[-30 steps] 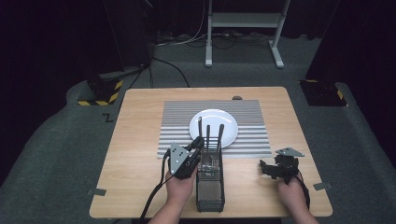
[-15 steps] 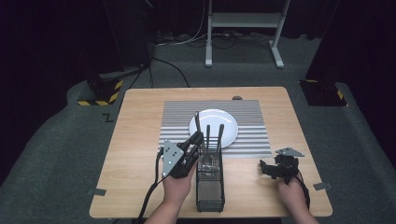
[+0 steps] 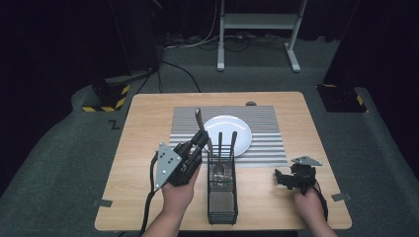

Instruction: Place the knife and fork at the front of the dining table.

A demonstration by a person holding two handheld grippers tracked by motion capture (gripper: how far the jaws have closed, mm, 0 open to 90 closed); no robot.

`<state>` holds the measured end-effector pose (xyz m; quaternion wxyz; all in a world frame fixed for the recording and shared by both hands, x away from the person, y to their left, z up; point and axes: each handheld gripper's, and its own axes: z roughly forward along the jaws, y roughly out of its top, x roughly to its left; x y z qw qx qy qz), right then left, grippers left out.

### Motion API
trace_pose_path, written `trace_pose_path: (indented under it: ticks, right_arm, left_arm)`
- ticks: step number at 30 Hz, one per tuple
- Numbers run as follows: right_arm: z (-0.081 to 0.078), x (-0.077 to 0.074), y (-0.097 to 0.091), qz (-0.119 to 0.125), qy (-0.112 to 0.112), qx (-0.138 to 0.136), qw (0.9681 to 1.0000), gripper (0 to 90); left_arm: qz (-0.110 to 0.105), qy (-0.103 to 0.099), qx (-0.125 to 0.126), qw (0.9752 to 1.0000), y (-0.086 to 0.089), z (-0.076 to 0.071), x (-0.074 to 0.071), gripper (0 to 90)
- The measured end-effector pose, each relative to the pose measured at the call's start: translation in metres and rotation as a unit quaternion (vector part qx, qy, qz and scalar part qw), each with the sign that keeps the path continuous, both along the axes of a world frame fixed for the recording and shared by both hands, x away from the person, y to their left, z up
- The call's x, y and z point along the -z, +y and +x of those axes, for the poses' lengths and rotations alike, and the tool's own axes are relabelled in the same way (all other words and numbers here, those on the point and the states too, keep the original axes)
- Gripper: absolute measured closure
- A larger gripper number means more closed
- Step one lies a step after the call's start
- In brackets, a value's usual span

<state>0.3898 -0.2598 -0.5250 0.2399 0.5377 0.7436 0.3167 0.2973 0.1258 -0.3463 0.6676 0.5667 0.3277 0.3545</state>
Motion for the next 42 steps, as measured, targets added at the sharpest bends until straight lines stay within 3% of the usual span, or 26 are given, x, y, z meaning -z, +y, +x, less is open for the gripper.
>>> trace_pose_path:
  ticks: [6, 12, 16, 21, 22, 32, 36, 42]
  right_arm:
    - [0.0, 0.0, 0.0, 0.0, 0.001, 0.001, 1.0, 10.2]
    - [0.0, 0.0, 0.0, 0.0, 0.001, 0.0, 1.0, 10.1]
    - [0.0, 0.0, 0.0, 0.0, 0.002, -0.001, 1.0, 10.1]
    - [0.0, 0.0, 0.001, 0.0, 0.002, -0.003, 1.0, 10.4]
    - [0.0, 0.0, 0.001, 0.001, 0.001, -0.008, 1.0, 10.2]
    - [0.001, 0.0, 0.002, 0.0, 0.001, -0.009, 1.0, 10.0]
    - [0.001, 0.0, 0.002, 0.0, 0.001, -0.009, 1.0, 9.8]
    - [0.001, 0.0, 0.002, 0.0, 0.001, -0.008, 1.0, 9.7]
  left_arm:
    - [0.002, 0.01, -0.016, 0.9998, 0.016, 0.005, -0.001, 82.3]
    - [0.009, 0.044, -0.043, 0.998, 0.032, 0.018, 0.016, 82.3]
    - [0.019, 0.075, -0.07, 0.9945, 0.041, 0.032, 0.037, 82.3]
    - [0.023, 0.093, -0.094, 0.991, 0.047, 0.042, 0.053, 82.3]
    - [0.024, 0.099, -0.105, 0.9892, 0.049, 0.047, 0.061, 82.3]
    - [0.029, 0.132, -0.122, 0.9833, 0.051, 0.069, 0.091, 82.3]
    - [0.028, 0.138, -0.122, 0.9825, 0.047, 0.074, 0.096, 82.4]
    - [0.038, 0.152, -0.13, 0.979, 0.042, 0.082, 0.104, 82.3]
